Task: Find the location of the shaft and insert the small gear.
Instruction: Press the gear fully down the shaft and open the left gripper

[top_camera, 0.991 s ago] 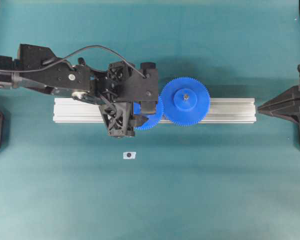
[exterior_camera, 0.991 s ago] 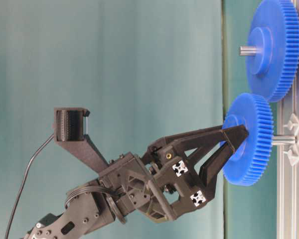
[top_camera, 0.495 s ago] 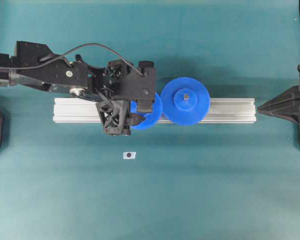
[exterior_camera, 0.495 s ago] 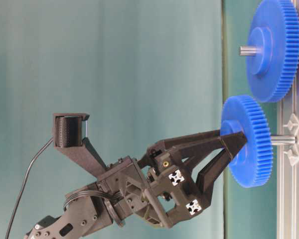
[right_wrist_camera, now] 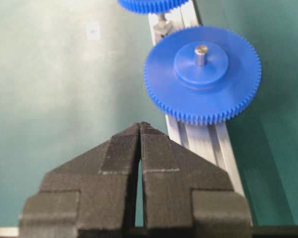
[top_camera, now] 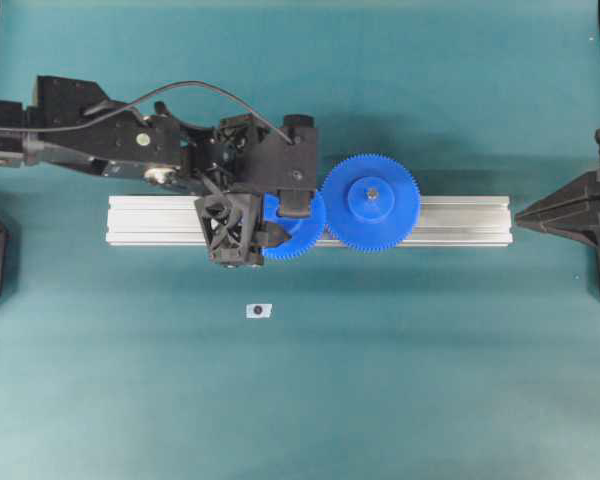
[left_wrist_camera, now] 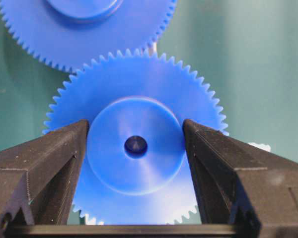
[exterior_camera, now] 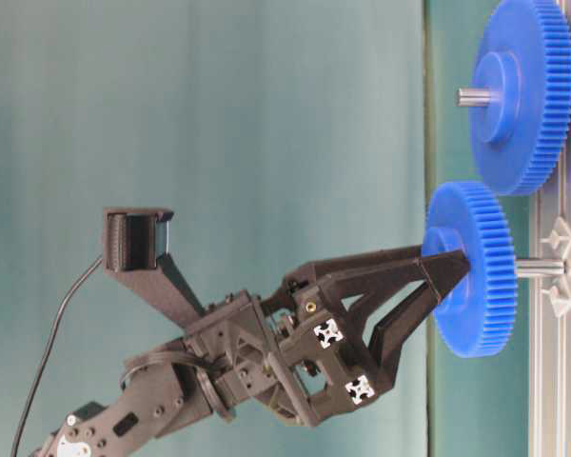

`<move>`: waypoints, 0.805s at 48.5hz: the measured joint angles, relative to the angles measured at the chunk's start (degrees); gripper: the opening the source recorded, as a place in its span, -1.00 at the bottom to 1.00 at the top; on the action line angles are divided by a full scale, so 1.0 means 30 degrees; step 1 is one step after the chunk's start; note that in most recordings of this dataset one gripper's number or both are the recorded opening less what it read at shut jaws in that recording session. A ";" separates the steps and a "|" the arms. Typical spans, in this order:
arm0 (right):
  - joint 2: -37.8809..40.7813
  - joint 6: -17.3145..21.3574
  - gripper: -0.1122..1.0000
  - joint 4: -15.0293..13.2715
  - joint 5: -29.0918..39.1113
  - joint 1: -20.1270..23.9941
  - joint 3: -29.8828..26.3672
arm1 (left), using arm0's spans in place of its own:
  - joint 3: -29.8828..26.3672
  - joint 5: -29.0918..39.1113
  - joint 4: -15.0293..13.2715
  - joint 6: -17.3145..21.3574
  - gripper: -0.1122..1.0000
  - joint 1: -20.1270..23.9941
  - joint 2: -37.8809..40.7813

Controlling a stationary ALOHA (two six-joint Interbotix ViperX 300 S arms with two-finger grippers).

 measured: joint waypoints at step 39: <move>0.0000 0.0000 -0.76 0.0000 0.0000 -0.0029 0.0146 | -0.0439 0.0293 0.0000 0.0996 0.76 0.0527 0.0059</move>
